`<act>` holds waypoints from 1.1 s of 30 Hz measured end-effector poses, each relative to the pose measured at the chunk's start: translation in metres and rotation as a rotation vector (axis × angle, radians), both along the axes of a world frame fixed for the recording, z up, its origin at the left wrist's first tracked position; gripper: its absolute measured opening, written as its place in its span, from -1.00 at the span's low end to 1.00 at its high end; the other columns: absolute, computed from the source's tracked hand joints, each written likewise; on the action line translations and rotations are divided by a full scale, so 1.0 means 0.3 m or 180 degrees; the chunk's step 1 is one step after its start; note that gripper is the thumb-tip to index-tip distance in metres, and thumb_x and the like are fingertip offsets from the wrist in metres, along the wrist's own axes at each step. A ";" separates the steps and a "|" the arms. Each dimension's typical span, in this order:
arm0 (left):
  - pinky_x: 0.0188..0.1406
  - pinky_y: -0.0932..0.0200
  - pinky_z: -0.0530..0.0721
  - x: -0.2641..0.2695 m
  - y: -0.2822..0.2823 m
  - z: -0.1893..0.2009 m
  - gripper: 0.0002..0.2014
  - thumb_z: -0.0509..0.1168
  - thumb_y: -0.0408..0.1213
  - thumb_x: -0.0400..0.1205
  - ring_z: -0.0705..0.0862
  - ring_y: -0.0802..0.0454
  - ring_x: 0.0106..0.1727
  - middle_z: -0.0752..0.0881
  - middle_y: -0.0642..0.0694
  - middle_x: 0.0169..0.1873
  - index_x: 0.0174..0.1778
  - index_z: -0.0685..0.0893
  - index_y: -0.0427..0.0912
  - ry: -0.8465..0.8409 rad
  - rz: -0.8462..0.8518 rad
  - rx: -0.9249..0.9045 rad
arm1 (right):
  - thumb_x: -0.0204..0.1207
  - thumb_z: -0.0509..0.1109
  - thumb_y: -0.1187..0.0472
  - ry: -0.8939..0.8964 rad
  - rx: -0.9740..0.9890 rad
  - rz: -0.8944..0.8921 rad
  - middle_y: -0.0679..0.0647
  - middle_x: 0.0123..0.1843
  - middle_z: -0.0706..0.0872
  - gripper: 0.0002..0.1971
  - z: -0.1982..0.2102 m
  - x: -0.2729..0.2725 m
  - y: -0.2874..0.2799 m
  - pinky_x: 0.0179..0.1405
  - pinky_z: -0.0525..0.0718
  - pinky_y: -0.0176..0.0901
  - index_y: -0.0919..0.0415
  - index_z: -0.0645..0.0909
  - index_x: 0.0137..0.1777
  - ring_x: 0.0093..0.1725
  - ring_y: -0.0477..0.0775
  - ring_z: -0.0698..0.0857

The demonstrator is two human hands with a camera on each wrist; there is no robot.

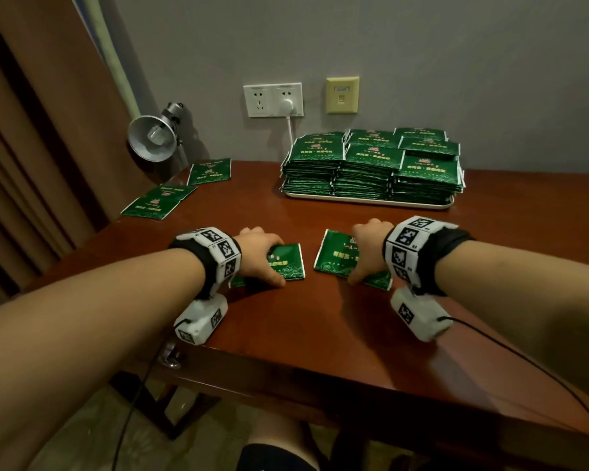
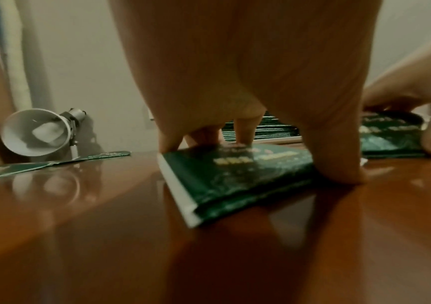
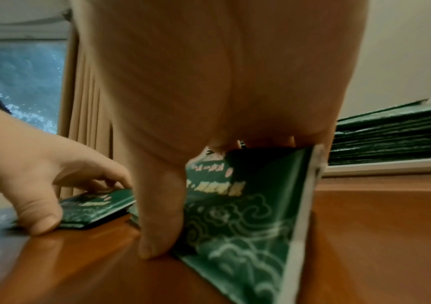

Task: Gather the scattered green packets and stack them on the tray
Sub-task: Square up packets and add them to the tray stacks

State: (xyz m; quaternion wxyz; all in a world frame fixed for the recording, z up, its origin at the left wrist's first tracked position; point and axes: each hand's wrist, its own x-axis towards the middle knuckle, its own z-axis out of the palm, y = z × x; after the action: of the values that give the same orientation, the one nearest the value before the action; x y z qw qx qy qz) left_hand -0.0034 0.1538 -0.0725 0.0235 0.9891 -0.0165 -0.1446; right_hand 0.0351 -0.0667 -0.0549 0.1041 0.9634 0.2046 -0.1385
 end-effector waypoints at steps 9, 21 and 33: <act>0.14 -0.06 0.70 -0.006 -0.050 0.010 0.05 0.58 0.25 0.21 0.59 -0.06 0.15 0.40 -0.08 0.24 0.53 0.20 0.03 -0.0301 -0.0011 -0.0235 | 0.10 0.68 -0.25 -0.0180 0.0379 0.0212 0.15 0.20 0.55 0.03 -0.009 -0.019 -0.005 0.01 0.71 0.08 0.18 0.20 0.42 0.11 0.20 0.63; 0.33 -0.19 0.46 0.147 -0.103 0.242 -0.10 0.54 0.18 0.34 0.47 -0.17 0.38 0.53 -0.10 0.34 0.54 0.33 -0.04 -0.1035 -0.0145 0.0447 | 0.28 0.61 -0.16 -0.0918 0.0871 0.0146 0.15 0.40 0.47 -0.06 0.130 0.114 -0.125 0.26 0.59 0.16 0.16 0.24 0.56 0.39 0.23 0.45; 0.27 -0.10 0.60 0.549 -0.119 0.434 -0.18 0.61 0.02 0.35 0.57 -0.20 0.25 0.61 -0.20 0.26 0.46 0.43 -0.20 -0.1371 -0.0084 0.0139 | 0.27 0.65 -0.12 -0.0994 0.1287 -0.0401 0.22 0.20 0.58 -0.20 0.302 0.500 -0.196 0.11 0.62 0.18 0.16 0.26 0.33 0.23 0.27 0.50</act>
State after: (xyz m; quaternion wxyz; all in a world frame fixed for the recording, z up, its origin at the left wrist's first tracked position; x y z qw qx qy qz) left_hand 0.1614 0.1180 0.0577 -0.0039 0.9971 -0.0309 0.0695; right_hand 0.1853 -0.1256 0.0357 -0.0690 0.9852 0.1492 0.0494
